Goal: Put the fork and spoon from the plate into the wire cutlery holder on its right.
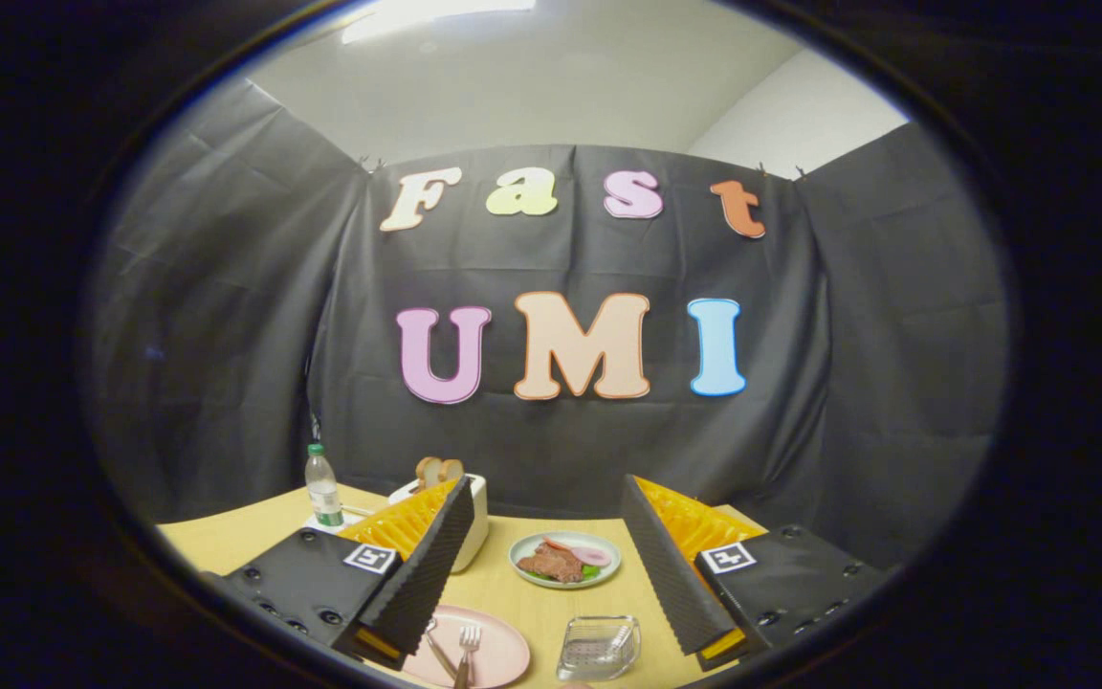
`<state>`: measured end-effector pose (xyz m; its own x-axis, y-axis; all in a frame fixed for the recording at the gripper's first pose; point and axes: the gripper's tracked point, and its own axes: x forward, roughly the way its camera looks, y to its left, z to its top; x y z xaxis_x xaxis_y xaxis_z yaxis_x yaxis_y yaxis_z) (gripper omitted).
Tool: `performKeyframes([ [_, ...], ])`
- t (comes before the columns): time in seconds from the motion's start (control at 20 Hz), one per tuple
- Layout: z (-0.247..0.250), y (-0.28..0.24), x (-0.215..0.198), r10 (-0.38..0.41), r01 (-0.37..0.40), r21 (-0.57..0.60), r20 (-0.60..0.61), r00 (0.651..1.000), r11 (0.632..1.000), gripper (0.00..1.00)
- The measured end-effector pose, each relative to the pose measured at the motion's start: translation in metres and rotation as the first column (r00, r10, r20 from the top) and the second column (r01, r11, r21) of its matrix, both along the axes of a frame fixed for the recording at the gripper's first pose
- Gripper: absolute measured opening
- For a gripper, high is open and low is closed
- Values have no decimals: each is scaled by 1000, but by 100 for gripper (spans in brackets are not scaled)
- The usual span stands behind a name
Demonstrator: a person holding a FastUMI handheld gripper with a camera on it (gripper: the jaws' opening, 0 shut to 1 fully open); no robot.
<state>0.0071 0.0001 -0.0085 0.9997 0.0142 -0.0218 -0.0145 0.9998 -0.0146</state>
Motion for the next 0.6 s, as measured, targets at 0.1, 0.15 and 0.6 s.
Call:
performKeyframes([
  [0.1, -1, 0, 1, 6, -6, -3, -5, 1000, 1000, 99],
  [0.15, -1, 0, 2, 10, -11, -6, -6, 1000, 1000, 99],
  [0.6, -35, 22, 4, 86, -88, -12, -97, 992, 996, 99],
])
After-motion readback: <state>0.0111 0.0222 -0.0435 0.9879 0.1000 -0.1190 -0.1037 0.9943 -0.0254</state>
